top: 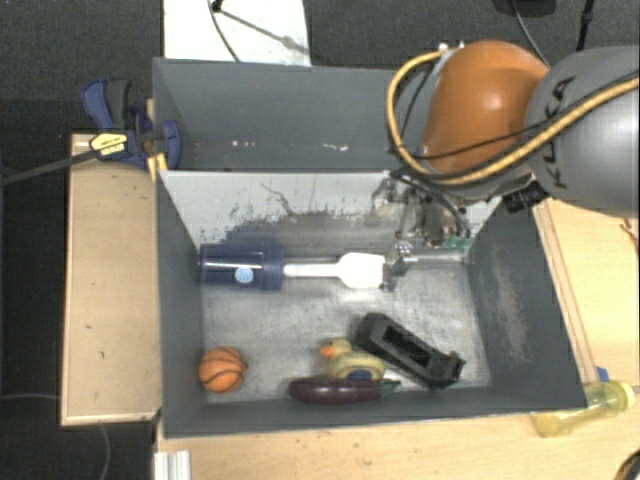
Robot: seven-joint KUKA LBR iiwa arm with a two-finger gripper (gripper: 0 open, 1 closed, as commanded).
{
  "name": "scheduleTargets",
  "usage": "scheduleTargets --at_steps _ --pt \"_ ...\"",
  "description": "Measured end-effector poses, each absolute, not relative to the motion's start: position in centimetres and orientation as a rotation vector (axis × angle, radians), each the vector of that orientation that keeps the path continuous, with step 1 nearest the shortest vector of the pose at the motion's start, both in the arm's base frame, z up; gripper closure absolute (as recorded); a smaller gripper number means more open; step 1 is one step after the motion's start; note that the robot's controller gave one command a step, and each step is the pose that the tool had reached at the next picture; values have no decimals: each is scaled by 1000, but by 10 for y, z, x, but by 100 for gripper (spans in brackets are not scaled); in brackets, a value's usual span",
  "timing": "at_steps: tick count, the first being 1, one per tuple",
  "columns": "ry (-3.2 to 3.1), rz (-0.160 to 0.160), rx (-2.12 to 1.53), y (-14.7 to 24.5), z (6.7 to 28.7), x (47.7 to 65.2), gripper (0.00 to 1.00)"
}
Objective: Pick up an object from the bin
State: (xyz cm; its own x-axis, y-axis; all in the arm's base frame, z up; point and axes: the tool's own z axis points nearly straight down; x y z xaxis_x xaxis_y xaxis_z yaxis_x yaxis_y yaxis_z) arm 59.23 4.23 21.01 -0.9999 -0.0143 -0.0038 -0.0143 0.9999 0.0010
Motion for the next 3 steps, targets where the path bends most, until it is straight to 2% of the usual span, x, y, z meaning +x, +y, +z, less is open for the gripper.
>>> scheduleTargets --at_steps 1,2,3 --pt "3134 3 55 59 126 592 0" --pt "3140 1 121 65 119 591 0" --pt "3122 1 285 45 145 594 0"
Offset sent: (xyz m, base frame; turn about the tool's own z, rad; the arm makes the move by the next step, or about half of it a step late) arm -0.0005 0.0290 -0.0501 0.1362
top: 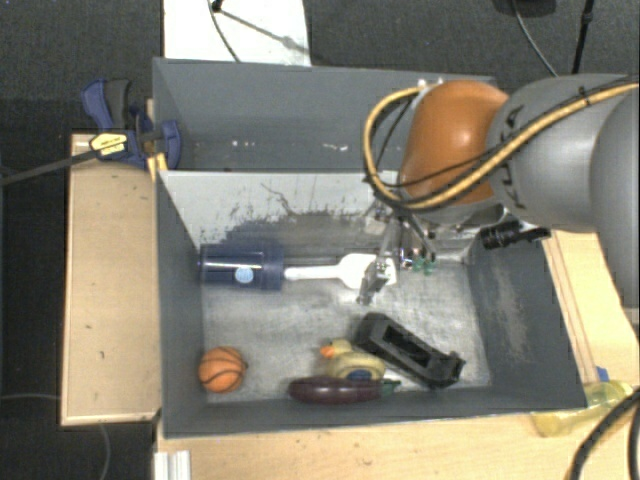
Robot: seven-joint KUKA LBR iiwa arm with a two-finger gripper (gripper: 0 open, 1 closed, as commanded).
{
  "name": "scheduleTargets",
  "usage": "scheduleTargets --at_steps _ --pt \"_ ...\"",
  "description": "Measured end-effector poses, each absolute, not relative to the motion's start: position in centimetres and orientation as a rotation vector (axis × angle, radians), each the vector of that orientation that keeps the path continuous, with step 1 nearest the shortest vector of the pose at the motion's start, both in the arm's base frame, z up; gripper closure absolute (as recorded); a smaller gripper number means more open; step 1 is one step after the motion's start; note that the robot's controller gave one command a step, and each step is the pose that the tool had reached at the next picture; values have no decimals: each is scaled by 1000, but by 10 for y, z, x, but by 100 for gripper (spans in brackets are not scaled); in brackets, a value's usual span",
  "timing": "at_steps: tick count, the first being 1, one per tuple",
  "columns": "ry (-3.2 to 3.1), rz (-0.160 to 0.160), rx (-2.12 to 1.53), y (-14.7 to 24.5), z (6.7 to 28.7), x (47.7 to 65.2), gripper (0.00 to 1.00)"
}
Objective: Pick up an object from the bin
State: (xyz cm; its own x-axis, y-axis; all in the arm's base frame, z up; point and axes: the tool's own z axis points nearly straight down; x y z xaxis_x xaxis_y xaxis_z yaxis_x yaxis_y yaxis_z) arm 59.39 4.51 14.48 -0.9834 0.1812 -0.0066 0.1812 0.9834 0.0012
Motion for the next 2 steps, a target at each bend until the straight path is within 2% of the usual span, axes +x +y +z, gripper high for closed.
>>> scheduleTargets --at_steps 1,2 --pt "3096 4 481 49 95 589 0" --pt "3075 5 412 60 82 590 100"
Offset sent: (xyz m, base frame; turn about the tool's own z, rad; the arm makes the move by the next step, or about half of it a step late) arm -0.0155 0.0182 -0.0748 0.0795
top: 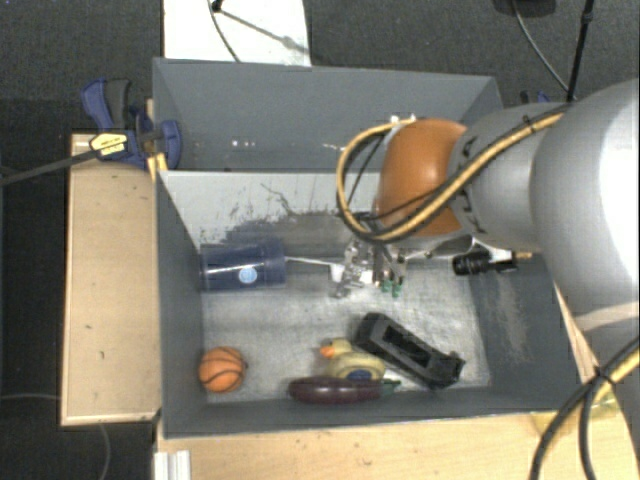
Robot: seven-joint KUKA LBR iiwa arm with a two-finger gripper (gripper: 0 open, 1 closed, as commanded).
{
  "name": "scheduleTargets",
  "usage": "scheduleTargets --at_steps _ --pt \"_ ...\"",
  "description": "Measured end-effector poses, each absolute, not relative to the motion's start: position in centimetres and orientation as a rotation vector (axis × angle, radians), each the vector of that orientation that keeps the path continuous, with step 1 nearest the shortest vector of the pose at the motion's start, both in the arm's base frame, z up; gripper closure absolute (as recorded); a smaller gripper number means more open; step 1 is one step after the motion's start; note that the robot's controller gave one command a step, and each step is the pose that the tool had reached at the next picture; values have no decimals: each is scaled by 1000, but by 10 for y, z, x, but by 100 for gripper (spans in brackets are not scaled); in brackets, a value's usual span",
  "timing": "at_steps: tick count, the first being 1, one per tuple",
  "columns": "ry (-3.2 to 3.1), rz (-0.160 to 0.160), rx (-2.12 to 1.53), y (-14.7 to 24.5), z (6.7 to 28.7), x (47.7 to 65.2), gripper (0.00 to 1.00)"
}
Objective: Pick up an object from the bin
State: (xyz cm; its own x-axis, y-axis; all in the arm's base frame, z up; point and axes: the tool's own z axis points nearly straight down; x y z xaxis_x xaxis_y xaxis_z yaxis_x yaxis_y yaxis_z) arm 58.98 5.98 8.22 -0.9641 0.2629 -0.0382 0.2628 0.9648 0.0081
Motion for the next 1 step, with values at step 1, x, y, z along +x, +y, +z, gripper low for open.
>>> scheduleTargets --at_steps 1 --pt "3075 5 412 60 82 590 100"
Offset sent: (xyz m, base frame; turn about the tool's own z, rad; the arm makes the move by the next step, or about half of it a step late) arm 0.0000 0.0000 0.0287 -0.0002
